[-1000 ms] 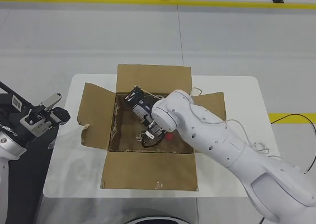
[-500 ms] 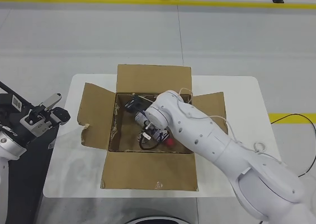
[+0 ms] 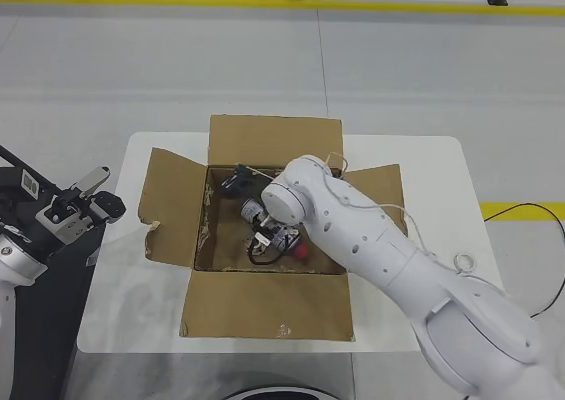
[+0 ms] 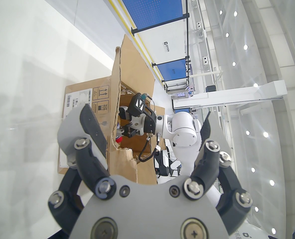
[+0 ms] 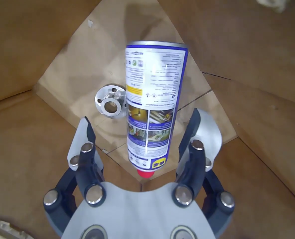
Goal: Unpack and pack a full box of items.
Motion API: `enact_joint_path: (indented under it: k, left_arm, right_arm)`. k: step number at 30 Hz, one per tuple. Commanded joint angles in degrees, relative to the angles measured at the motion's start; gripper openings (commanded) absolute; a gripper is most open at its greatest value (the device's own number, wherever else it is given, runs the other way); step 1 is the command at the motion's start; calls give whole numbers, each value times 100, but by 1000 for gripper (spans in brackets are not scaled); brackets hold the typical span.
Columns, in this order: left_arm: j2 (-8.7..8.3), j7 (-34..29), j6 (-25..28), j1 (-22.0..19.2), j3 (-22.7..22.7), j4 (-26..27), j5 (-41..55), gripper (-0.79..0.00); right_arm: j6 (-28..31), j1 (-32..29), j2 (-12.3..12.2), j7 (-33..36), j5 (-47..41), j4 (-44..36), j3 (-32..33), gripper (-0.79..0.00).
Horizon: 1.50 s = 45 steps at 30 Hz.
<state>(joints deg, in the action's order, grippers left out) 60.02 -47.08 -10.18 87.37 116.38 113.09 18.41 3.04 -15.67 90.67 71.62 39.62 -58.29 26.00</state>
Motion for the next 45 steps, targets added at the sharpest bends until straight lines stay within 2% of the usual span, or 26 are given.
enact_joint_path:
  k: [1, 7, 13, 19, 23, 25, 27, 29, 34, 40, 43, 44, 45]
  left_arm:
    - [0, 0, 0, 0, 0, 0, 0, 0]
    - [0, 0, 0, 0, 0, 0, 0, 0]
    - [0, 0, 0, 0, 0, 0, 0, 0]
    - [0, 0, 0, 0, 0, 0, 0, 0]
    - [0, 0, 0, 0, 0, 0, 0, 0]
    - [0, 0, 0, 0, 0, 0, 0, 0]
    - [0, 0, 0, 0, 0, 0, 0, 0]
    - [0, 0, 0, 0, 0, 0, 0, 0]
    - [0, 0, 0, 0, 0, 0, 0, 0]
    - [0, 0, 0, 0, 0, 0, 0, 0]
    - [0, 0, 0, 0, 0, 0, 0, 0]
    - [0, 0, 0, 0, 0, 0, 0, 0]
    - [0, 0, 0, 0, 0, 0, 0, 0]
  right_arm:
    - [160, -97, -120, 77, -89, -315, 247, -31]
    - [415, -555, -513, 402, -34, -1369, 971, 0]
    - [588, -1351, -959, 721, 122, -3012, 2042, 0]
    - [495, -2300, -1380, 1054, 506, -4568, 3636, 0]
    - [300, -2681, -1604, 1449, 820, -5054, 4923, -9]
    - [145, -2767, -1687, 1638, 991, -5081, 5457, -12]
    - [-255, -2850, -1785, 1638, 1808, -4861, 5877, -28]
    - [-470, -2890, -1850, 1638, 1902, -4601, 6196, -31]
    - [-420, -3065, -2050, 1638, 1964, -3785, 6929, -65]
    - [-423, -3365, -2263, 1638, 2180, -3032, 7221, -65]
    - [-510, -3470, -2348, 1638, 2389, -2725, 7199, -120]
    - [-533, -3500, -2373, 1638, 2425, -2644, 7199, -157]
    - [-558, -3531, -2399, 1638, 2455, -2557, 7209, -237]
